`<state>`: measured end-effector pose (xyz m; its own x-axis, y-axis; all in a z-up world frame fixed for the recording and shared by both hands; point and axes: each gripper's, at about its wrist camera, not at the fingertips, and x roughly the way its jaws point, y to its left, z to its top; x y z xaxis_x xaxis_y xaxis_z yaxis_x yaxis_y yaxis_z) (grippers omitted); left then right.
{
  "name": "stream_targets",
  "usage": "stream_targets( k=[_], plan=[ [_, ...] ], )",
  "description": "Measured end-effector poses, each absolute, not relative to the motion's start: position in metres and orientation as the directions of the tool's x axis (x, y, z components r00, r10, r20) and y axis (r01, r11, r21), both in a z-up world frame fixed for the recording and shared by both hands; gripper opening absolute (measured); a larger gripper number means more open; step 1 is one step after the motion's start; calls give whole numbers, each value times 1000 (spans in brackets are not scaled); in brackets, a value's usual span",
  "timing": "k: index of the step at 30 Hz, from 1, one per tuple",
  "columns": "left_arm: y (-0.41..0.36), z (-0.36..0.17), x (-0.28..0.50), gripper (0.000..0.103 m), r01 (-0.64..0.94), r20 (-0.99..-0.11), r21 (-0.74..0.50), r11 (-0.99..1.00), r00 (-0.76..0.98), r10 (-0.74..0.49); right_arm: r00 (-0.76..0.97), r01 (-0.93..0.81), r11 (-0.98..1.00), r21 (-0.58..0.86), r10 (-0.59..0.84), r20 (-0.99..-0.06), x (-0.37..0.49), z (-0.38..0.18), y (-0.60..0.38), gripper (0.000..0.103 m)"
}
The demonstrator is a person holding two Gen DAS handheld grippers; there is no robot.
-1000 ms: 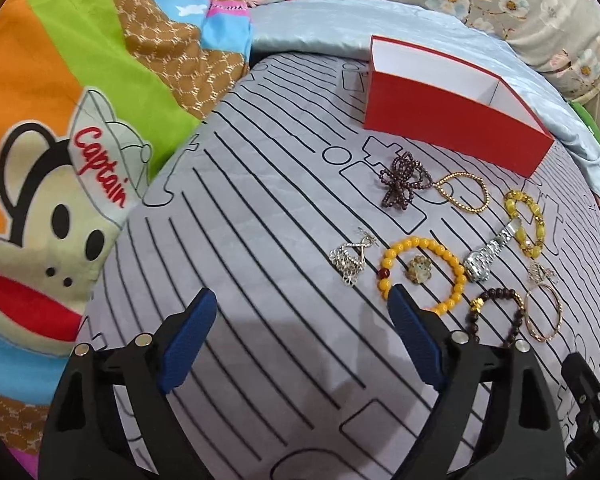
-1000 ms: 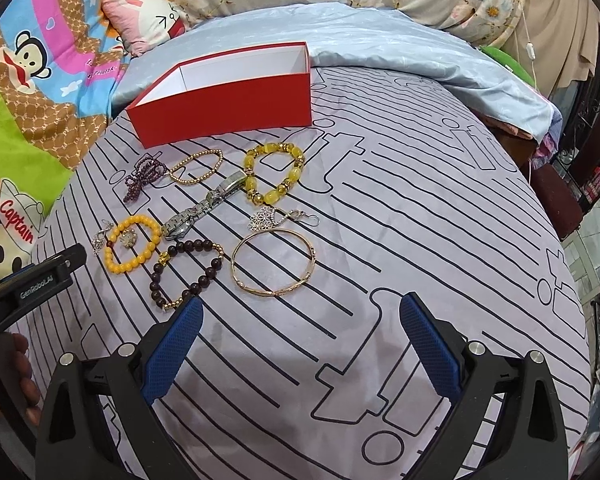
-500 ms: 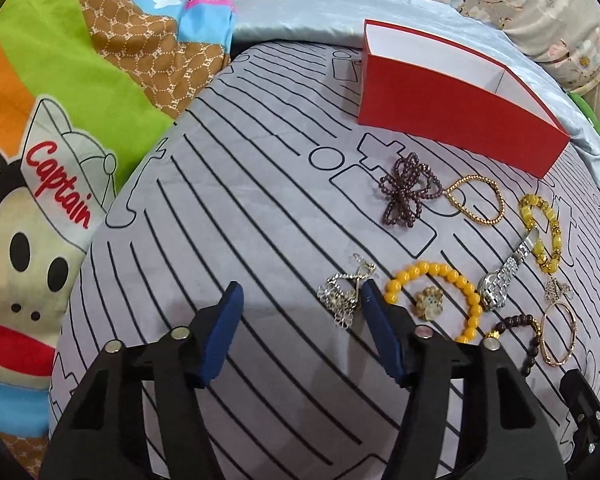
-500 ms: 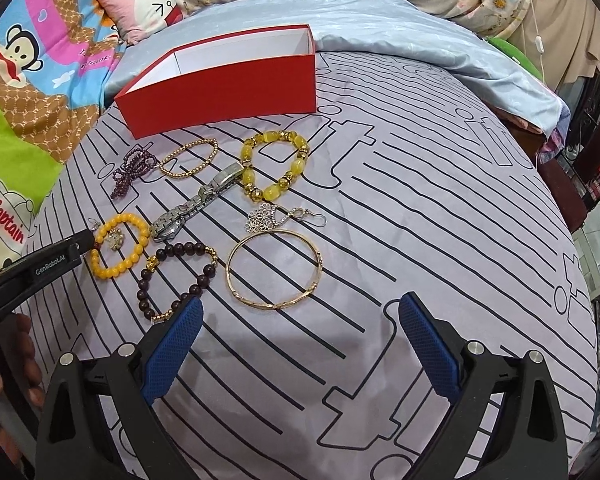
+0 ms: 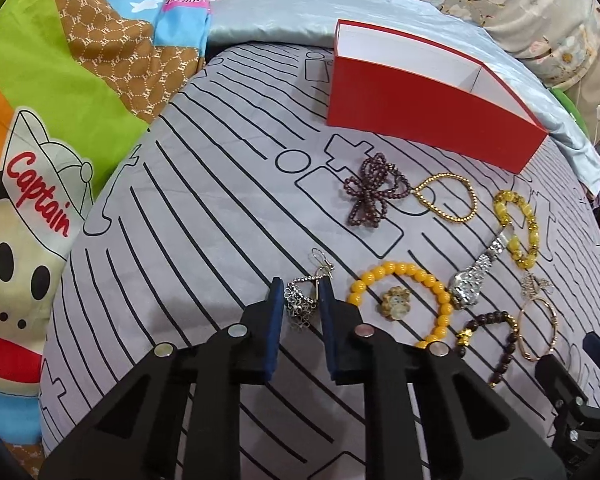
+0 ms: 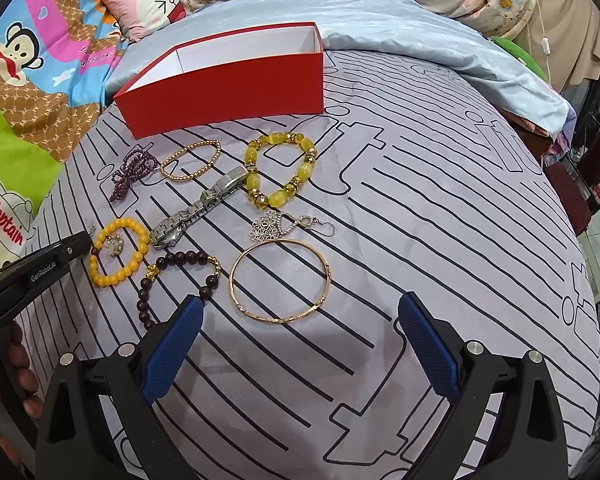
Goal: Organize jewelry
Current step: 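Grasp the silver charm with the left tool while the right tool grasps the yellow glass-bead bracelet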
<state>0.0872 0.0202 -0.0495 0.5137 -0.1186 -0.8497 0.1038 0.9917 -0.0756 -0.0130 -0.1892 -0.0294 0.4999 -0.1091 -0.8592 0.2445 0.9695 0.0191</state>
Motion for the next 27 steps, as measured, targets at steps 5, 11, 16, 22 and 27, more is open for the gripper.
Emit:
stream_targets(
  k=[5, 11, 16, 22, 27],
  plan=[
    [21, -38, 82, 17, 103, -837, -96, 990, 529, -136, 510, 240, 971, 17, -111, -853, -9, -27, -192, 88],
    [21, -17, 76, 17, 110, -810, -114, 987, 566, -157, 540, 247, 969, 32, -110, -834, 10, -21, -202, 77],
    [25, -7, 80, 17, 103, -798, -123, 987, 582, -160, 560, 244, 969, 35, -111, -821, 36, -17, -206, 63],
    [33, -9, 85, 4, 85, -804, -130, 988, 573, -155, 555, 249, 967, 47, -103, -826, 68, -24, -210, 49],
    [35, -13, 89, 4, 79, -810, -120, 990, 568, -143, 533, 244, 969, 45, -95, -841, 81, -34, -211, 42]
  ],
)
